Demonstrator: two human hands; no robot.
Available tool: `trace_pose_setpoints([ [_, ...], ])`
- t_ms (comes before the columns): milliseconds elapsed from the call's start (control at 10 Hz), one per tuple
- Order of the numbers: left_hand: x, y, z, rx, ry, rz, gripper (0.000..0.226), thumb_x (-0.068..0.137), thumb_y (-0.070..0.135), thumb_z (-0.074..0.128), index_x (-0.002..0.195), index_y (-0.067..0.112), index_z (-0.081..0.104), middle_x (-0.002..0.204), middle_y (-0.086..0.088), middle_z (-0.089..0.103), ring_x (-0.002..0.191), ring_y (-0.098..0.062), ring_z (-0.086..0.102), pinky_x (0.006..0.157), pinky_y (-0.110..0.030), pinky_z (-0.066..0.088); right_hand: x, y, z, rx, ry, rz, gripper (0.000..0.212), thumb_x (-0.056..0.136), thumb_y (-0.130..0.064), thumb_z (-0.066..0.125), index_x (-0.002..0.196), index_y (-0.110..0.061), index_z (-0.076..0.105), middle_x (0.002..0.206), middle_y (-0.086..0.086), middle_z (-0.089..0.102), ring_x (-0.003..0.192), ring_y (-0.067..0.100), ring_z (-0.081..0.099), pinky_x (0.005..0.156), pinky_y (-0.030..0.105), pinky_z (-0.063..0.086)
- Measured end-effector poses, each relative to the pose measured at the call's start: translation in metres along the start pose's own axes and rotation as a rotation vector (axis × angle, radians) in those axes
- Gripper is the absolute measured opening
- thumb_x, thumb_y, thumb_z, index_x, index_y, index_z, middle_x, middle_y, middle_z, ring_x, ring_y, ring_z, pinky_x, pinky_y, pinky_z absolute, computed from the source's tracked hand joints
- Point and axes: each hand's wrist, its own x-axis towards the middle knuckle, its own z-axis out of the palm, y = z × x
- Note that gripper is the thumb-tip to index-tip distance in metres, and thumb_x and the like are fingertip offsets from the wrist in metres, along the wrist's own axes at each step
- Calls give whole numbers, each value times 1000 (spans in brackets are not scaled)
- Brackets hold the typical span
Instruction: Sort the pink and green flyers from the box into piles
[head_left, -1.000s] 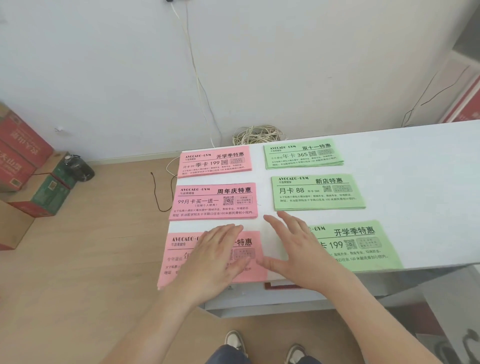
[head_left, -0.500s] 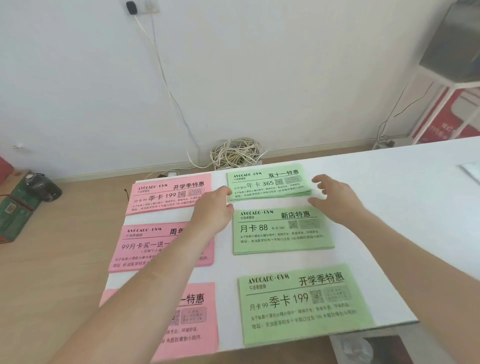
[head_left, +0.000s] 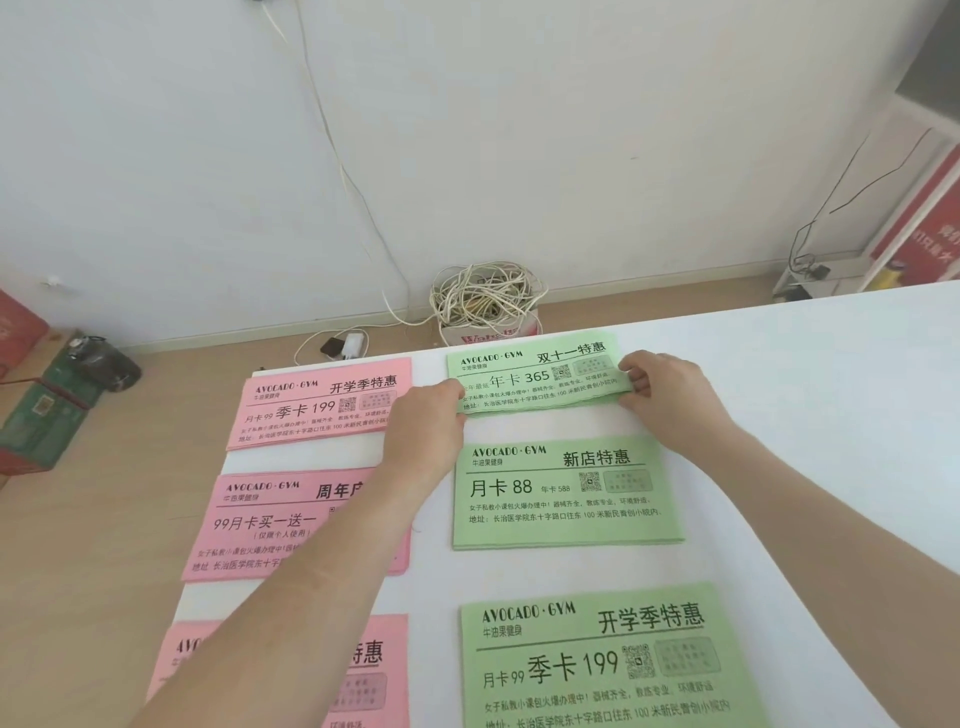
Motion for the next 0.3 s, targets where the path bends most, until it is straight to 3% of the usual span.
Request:
trace_pose_setpoints([
  [100, 1, 0, 1, 1, -19, -18, 28, 91, 20, 59, 118, 14, 61, 106, -9, 70, 100, -31, 61, 83, -36, 45, 0, -2, -1, 26, -8, 13, 37, 80, -5, 65, 117, -9, 62, 106, 13, 64, 94, 27, 62, 92, 41, 48],
  [300, -9, -4, -10, -208, 47, -112, 34, 90, 20, 61, 123, 14, 59, 113, -7, 68, 105, -27, 61, 89, -34, 43, -11, -3, -6, 50, 15, 47, 54, 84, -12, 64, 135, -15, 46, 120, 14, 54, 102, 28, 57, 93, 39, 45],
])
